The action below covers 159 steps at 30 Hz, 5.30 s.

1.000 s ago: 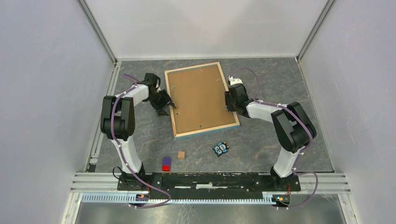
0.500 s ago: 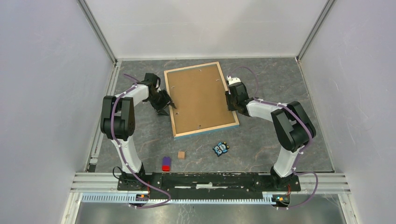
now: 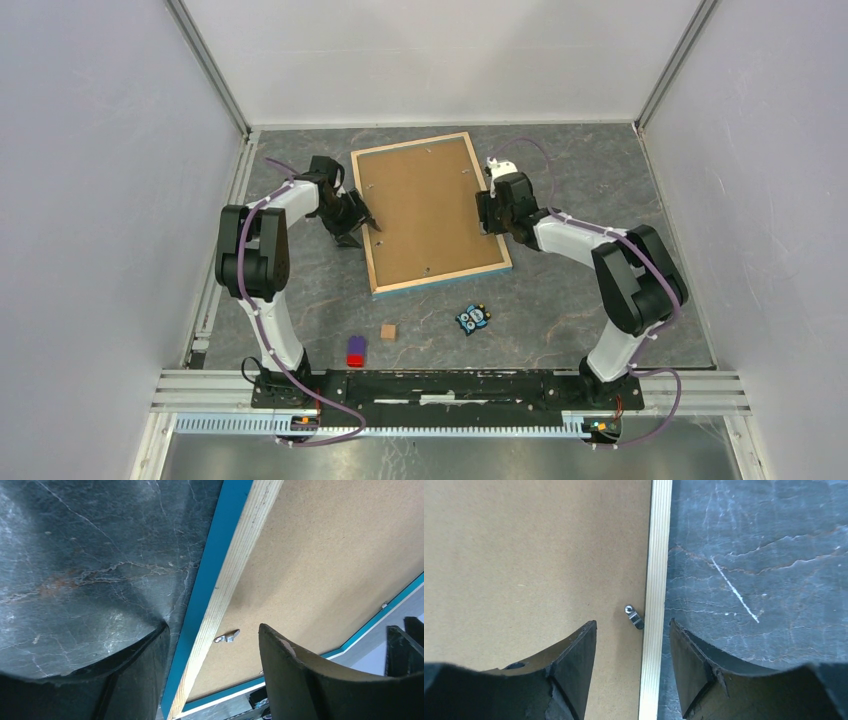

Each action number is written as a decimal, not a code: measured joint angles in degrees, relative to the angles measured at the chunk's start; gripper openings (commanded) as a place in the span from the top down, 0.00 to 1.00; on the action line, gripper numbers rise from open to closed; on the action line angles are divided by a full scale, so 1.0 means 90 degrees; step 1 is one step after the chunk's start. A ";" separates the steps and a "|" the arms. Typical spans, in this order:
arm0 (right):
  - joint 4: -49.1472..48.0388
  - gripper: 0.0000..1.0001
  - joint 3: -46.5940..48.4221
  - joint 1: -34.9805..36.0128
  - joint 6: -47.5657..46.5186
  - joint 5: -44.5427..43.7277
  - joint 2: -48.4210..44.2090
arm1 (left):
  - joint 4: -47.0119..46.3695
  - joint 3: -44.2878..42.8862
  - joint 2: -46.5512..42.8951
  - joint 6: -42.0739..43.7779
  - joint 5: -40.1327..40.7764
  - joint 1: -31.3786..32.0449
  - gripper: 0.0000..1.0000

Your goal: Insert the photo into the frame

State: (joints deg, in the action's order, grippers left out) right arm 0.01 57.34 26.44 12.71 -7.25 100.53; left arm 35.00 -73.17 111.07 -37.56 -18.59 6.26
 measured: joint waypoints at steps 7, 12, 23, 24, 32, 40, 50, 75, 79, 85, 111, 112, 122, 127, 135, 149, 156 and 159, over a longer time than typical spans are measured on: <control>-0.0306 0.49 -0.0221 -0.0304 0.0155 0.0138 -0.0318 | 0.0265 -0.0175 0.0083 0.0002 0.0136 0.0010 0.34; -0.0308 0.55 -0.0221 -0.0413 0.0216 0.0257 -0.0151 | 0.0461 -0.0240 0.0083 0.0002 0.0617 0.0036 0.37; -0.0228 0.61 -0.0221 -0.0396 0.0216 0.0323 0.0097 | 0.0503 -0.0248 0.0095 0.0010 0.0721 0.0053 0.41; -0.0231 0.62 -0.0221 -0.0396 0.0219 0.0325 0.0124 | 0.0505 -0.0248 0.0097 0.0010 0.0719 0.0053 0.41; -0.0250 0.65 -0.0131 -0.0379 0.0219 0.0340 0.0311 | 0.0508 -0.0248 0.0097 0.0012 0.0729 0.0087 0.42; -0.0117 0.93 0.0214 -0.0352 0.0092 0.0032 0.0551 | 0.0542 -0.0272 0.0100 0.0017 0.0816 0.0124 0.42; -0.0085 1.00 0.0311 -0.0335 -0.0085 0.0029 0.0612 | 0.0602 -0.0330 0.0136 0.0032 0.0879 0.0158 0.43; -0.0777 0.44 -0.0993 -0.0359 -0.0476 0.0131 -0.0571 | 0.0707 -0.0425 0.0202 0.0134 0.0818 0.0248 0.44; -0.0476 0.46 -0.0789 -0.0359 -0.0573 0.0134 -0.0469 | 0.0707 -0.0425 0.0202 0.0134 0.0818 0.0248 0.44; -0.0250 0.42 -0.0770 -0.0359 -0.0665 0.0189 -0.0469 | 0.0719 -0.0435 0.0204 0.0136 0.0823 0.0248 0.45; 0.0007 0.71 -0.0311 -0.0342 -0.0733 0.0495 0.0036 | 0.0743 -0.0461 0.0238 0.0136 0.0782 0.0243 0.45; 0.0005 0.72 -0.0311 -0.0345 -0.0733 0.0503 0.0036 | 0.0743 -0.0461 0.0240 0.0136 0.0780 0.0243 0.45; -0.0015 0.45 -0.0311 -0.0355 -0.0806 0.0517 0.0036 | 0.0743 -0.0461 0.0240 0.0136 0.0775 0.0240 0.45; -0.0199 0.33 -0.0457 -0.0367 -0.0821 0.0729 -0.0039 | 0.0743 -0.0461 0.0240 0.0136 0.0772 0.0240 0.45; -0.0610 0.31 -0.0886 -0.0374 -0.0345 0.0670 -0.0398 | 0.0743 -0.0464 0.0245 0.0136 0.0760 0.0240 0.46; -0.0362 0.38 -0.0648 -0.0342 0.1562 -0.0617 -0.0039 | 0.0772 -0.0508 0.0289 0.0134 0.0687 0.0236 0.47; -0.0216 0.36 -0.0427 -0.0282 0.1785 -0.0835 0.0126 | 0.0770 -0.0508 0.0294 0.0134 0.0673 0.0236 0.47; -0.0114 0.38 -0.0357 -0.0270 0.1848 -0.0925 0.0151 | 0.0770 -0.0508 0.0296 0.0134 0.0673 0.0236 0.47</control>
State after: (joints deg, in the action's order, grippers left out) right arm -1.02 54.13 24.01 29.34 -15.57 101.89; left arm 41.93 -77.73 113.73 -36.36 -12.53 8.38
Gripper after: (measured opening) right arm 0.638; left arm 0.537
